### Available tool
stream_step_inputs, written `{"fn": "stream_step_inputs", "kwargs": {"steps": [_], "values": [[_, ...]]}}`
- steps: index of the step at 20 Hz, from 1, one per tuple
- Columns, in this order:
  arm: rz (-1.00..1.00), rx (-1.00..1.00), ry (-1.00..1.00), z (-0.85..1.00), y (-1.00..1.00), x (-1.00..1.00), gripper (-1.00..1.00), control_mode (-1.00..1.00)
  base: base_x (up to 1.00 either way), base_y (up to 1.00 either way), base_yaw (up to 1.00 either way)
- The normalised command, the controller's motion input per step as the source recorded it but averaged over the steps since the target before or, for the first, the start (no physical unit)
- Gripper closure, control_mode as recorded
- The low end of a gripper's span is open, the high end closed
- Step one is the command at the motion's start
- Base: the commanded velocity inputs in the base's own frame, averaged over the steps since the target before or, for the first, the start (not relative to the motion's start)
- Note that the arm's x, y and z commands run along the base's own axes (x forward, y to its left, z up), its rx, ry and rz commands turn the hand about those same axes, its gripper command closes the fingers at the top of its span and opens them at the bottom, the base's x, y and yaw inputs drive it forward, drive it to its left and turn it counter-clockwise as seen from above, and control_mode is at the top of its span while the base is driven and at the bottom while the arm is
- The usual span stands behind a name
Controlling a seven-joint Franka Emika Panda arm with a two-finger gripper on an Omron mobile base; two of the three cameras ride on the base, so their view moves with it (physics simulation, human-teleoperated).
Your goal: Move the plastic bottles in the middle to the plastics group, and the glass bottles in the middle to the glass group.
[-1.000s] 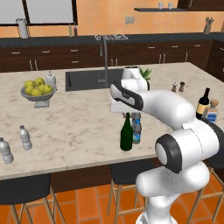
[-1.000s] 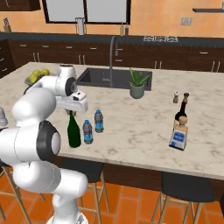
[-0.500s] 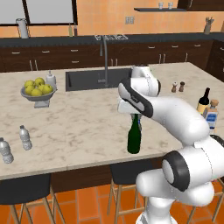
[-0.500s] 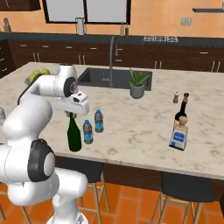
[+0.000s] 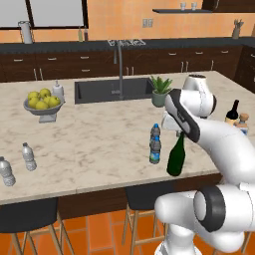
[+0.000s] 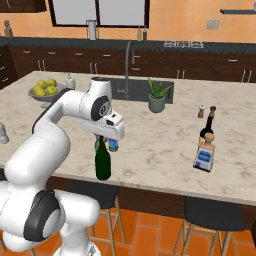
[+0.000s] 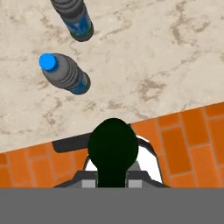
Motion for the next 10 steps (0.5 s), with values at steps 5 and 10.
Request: {"fn": "stream_step_inputs", "kwargs": {"steps": [5, 10], "values": [[-0.01, -0.08, 0.0, 0.06, -0.88, 0.17, 1.0, -1.0, 0.0, 0.0, 0.0], [0.0, -0.13, 0.0, 0.12, -0.79, 0.28, 1.0, -1.0, 0.0, 0.0, 0.0]]}}
